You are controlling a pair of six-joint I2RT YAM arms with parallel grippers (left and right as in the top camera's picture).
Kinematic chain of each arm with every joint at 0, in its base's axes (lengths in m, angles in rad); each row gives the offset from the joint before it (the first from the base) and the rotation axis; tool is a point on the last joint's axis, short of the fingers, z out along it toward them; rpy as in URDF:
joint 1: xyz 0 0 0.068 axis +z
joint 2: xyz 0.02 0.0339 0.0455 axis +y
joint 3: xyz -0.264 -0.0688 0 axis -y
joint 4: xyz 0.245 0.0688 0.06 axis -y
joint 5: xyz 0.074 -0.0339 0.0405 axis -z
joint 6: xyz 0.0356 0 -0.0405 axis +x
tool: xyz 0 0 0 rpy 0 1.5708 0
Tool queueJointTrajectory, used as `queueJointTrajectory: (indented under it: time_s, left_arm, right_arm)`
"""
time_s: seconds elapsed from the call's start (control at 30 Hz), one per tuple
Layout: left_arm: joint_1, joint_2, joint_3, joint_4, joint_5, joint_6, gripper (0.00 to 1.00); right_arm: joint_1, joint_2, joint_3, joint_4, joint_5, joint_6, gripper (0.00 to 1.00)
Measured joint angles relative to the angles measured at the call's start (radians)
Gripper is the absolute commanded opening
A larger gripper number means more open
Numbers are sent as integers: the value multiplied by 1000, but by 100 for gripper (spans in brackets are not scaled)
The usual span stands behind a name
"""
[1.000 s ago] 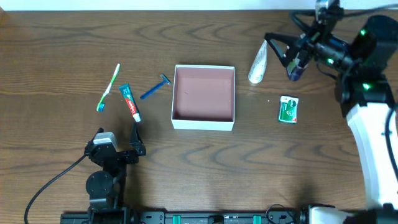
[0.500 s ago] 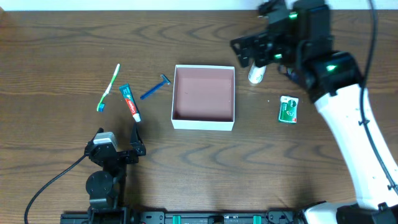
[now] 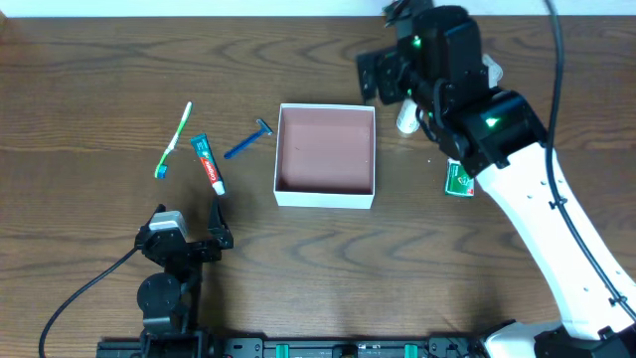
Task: Pack container
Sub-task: 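Reach the right gripper to the white Pantene tube and grasp it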
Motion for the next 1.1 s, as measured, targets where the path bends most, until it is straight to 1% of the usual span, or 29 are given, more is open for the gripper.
queueJointTrajectory:
  time_s: [0.17,0.33,0.4,0.47,0.6,0.7,0.83,0.9,1.03,1.1]
  left_arm:
    - [0,0,0,0,0,0,98]
    - [0,0,0,0,0,0,98]
    - [0,0,0,0,0,0,98]
    - [0,0,0,0,0,0,98]
    - [0,0,0,0,0,0,98]
    - [0,0,0,0,0,0,98]
    - [0,0,0,0,0,0,98]
    - [0,0,0,0,0,0,98]
    - [0,0,0,0,0,0,98]
    - [0,0,0,0,0,0,98]
  right_arm:
    - [-67,38,0,3,34,97,99]
    - [-130,145,0,-35,45,177,99]
    - [-145,187,0,-42,44,194,98]
    - [-152,223,0,-50,43,208,91]
    - [-154,267,0,-55,41,241,73]
    - [-154,278,0,-61,41,270,62]
    - [-154,278,0,-77,45,302,56]
    - [-154,278,0,-95,45,313,50]
    - [-154,278,0,-113,45,334,48]
    - [-154,278,0,-113,45,336,45]
